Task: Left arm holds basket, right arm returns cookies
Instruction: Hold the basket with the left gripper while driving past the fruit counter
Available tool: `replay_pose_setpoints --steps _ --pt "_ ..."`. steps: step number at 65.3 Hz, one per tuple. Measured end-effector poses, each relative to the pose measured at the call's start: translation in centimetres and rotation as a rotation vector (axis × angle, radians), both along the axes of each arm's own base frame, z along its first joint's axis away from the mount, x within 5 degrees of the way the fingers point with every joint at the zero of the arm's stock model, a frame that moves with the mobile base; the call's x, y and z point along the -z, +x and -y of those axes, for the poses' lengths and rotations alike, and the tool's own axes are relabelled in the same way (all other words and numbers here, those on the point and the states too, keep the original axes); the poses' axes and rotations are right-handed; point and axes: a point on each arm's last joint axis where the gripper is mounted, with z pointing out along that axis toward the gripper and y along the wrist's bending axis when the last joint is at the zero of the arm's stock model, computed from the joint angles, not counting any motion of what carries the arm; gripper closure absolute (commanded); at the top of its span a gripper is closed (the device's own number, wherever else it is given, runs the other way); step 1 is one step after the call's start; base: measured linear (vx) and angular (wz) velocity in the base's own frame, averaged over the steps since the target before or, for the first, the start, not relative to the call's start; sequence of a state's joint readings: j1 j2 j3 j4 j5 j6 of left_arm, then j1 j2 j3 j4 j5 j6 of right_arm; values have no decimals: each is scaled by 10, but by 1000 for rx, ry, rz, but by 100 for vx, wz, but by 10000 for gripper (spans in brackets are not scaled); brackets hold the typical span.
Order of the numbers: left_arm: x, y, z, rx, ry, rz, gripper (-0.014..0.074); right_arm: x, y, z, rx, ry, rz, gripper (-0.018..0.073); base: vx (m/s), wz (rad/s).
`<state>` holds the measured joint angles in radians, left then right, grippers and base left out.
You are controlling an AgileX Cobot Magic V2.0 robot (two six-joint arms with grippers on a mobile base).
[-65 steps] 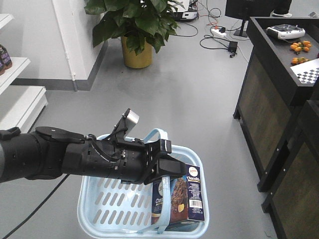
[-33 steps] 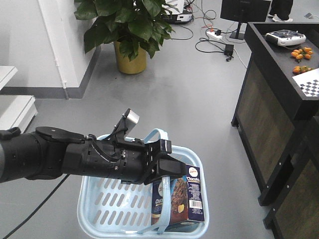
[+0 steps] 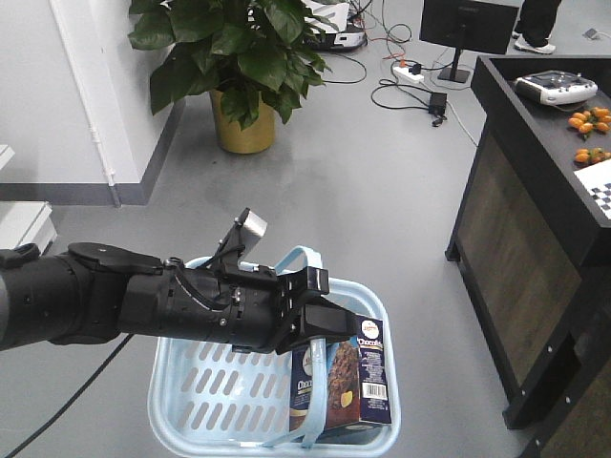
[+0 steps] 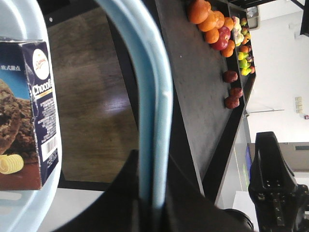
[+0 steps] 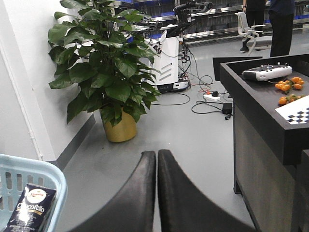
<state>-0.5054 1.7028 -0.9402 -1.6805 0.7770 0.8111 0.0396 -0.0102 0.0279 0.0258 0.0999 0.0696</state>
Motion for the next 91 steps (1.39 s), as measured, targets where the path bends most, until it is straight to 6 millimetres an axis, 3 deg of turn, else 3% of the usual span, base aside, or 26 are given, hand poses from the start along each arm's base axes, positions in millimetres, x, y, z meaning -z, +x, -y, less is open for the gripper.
replay_pose_setpoints --steps 49,91 --pt "0 0 0 1 -1 0 603 0 0 0 0 0 0 567 20 8" --pt "0 0 0 0 0 0 603 0 0 0 0 0 0 567 22 52"
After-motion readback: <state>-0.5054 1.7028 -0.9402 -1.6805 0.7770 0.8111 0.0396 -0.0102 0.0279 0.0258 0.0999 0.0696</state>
